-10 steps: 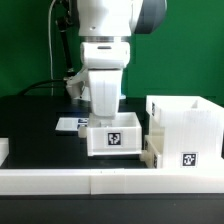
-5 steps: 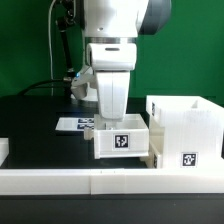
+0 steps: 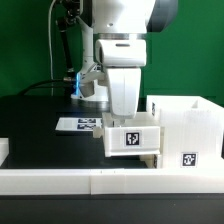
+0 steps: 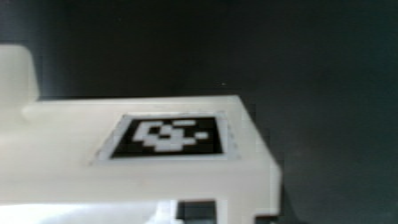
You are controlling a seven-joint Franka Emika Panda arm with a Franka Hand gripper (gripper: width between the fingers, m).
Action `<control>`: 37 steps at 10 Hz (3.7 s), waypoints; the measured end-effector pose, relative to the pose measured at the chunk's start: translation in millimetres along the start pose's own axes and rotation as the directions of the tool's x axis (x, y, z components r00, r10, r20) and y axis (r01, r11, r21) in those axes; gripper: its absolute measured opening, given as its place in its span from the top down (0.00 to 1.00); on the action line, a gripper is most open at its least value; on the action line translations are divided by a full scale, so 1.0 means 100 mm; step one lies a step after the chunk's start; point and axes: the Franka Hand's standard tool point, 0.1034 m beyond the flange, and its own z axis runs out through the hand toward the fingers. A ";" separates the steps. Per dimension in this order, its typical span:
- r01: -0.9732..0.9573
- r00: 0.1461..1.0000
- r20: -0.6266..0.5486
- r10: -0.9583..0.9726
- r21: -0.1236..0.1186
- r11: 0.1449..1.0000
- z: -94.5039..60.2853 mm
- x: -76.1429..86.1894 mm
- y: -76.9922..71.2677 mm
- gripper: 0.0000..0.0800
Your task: Assemble drawer
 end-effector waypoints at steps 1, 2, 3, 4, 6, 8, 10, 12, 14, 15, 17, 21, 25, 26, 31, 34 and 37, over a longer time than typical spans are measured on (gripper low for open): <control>0.000 1.000 0.000 0.000 0.001 1.000 0.01 0.00 0.00 0.94; 0.000 1.000 0.000 0.000 0.002 1.000 0.01 0.00 -0.01 0.94; 0.001 1.000 0.000 -0.001 0.005 1.000 0.01 0.01 -0.01 0.94; 0.003 1.000 0.002 -0.003 0.025 1.000 0.01 0.02 -0.03 0.94; 0.009 1.000 0.000 -0.009 0.024 1.000 0.01 0.05 -0.03 0.94; 0.011 1.000 -0.001 -0.011 0.024 1.000 0.01 0.07 -0.03 0.94; 0.006 1.000 -0.001 -0.006 0.025 1.000 0.01 0.09 -0.03 0.94; 0.010 1.000 -0.004 -0.010 0.023 1.000 0.00 0.17 -0.03 0.94; 0.021 1.000 -0.005 -0.021 0.022 1.000 0.00 0.23 -0.03 0.94; 0.017 1.000 -0.007 -0.017 0.019 1.000 0.01 0.21 -0.02 0.94; 0.014 1.000 -0.008 -0.014 0.014 1.000 0.01 0.19 -0.01 0.94; 0.012 1.000 -0.001 -0.012 0.014 1.000 -0.07 0.17 0.00 0.71; 0.000 1.000 0.013 0.000 0.007 1.000 -0.28 0.07 0.05 0.21; -0.003 1.000 0.020 0.003 0.023 1.000 -0.34 0.02 0.09 0.19; 0.036 0.999 0.021 -0.037 0.040 0.999 -0.32 -0.38 0.39 0.19; 0.038 0.999 0.009 -0.038 0.043 0.998 -0.31 -0.44 0.38 0.19; 0.043 0.995 -0.088 -0.038 0.056 0.998 -0.15 -0.42 0.41 0.19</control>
Offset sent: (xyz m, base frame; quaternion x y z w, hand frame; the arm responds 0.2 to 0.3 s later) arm -0.0014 0.0059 0.0027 0.0643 -0.0048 -0.0077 0.9979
